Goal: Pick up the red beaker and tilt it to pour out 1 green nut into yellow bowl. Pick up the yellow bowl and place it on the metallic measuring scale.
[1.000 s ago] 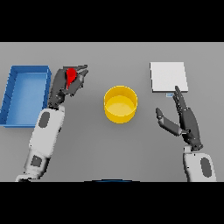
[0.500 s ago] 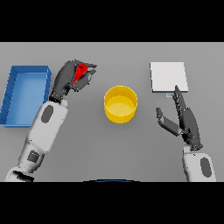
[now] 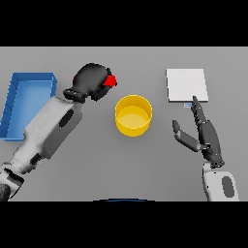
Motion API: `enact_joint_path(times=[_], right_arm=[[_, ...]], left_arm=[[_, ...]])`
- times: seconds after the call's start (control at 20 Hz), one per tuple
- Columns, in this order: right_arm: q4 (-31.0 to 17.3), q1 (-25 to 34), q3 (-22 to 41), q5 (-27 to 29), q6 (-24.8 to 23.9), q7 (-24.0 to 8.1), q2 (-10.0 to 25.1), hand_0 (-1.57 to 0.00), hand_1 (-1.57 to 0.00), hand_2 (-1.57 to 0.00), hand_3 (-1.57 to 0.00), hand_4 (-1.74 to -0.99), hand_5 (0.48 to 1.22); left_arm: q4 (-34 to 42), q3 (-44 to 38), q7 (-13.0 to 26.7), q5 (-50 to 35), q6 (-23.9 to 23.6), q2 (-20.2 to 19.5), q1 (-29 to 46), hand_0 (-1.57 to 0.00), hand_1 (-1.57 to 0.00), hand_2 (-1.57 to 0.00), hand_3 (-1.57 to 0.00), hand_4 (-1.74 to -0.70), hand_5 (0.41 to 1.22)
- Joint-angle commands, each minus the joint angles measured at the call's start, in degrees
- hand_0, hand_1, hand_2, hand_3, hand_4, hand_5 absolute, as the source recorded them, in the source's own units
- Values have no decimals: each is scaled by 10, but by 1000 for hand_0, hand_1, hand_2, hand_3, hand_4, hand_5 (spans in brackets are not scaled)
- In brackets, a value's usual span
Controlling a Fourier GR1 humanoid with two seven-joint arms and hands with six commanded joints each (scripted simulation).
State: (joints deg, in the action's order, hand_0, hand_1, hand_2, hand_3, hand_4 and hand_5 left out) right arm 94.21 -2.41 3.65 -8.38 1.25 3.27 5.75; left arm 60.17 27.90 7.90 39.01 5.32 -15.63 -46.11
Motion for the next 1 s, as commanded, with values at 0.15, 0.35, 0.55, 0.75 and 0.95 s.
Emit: enact_joint_path(times=[0.15, 0.35, 0.55, 0.75, 0.95], right_arm=[[-7, 4, -5, 14, -1, -16, -10, 1, 1, 1, 1, -1284, 678], [-8, -1, -11, 33, 5, -14, -18, 1, 1, 1, 1, -1283, 644], [-10, 5, -16, 44, 5, -21, -24, 1, 1, 1, 1, -1299, 612], [-10, 3, -16, 44, 9, -10, -22, 1, 1, 1, 1, -1299, 605], [-3, 3, -15, 36, 4, -18, -16, 1, 1, 1, 1, -1299, 601]], left_arm=[[-23, 61, 1, 35, 71, -17, -50, -1571, -1571, -1571, -1571, -1606, 1208], [-46, 125, 25, 70, 140, -15, -102, -1571, -1571, -1571, -1328, -1675, 1216], [-77, 183, 13, 101, 173, -13, -151, -1571, -1571, -1571, -1239, -1704, 1219], [-99, 238, -14, 128, 183, -6, -195, -1571, -1571, -1571, -1383, -1723, 1220], [-118, 288, -26, 154, 185, 7, -228, -1571, -1571, -1571, -1494, -1733, 1221]])
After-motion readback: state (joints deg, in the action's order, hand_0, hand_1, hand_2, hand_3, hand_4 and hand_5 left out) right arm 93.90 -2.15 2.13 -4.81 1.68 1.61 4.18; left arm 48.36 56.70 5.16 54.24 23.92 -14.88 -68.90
